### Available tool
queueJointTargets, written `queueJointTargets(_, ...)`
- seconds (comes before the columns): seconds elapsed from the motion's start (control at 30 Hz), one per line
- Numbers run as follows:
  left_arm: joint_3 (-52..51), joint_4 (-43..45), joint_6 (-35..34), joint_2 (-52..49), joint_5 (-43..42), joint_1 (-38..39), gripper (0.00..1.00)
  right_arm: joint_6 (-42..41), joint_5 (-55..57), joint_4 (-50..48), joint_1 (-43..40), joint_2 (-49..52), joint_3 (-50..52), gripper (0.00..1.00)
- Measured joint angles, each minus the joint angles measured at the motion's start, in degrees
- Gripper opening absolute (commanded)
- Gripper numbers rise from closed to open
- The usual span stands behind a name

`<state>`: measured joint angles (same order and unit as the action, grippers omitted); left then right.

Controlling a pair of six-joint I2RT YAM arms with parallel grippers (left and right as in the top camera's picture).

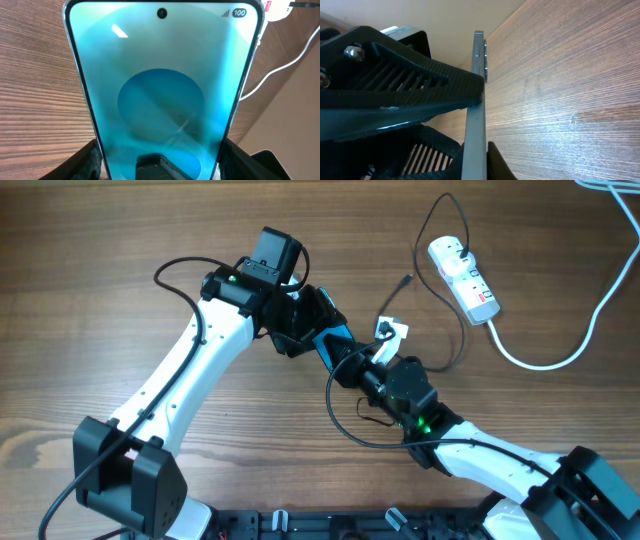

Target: Plug charger to phone and switch on socket

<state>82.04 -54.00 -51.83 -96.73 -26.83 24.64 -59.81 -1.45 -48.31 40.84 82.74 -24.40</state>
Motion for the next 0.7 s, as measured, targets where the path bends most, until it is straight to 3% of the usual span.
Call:
queueJointTargets(0.47, 0.07, 0.00, 0.79, 0.11, -0.74, -0.50, 0.84, -12.35, -1.38, -1.49, 0.00, 0.00, 0.04, 0.04)
queueJointTargets(0.7, 0.07, -1.60, 6.88, 0.92, -1.53, -6.71, 0.92, -20.20, -3.67, 1.88, -2.12, -0.02, 0.04, 0.05)
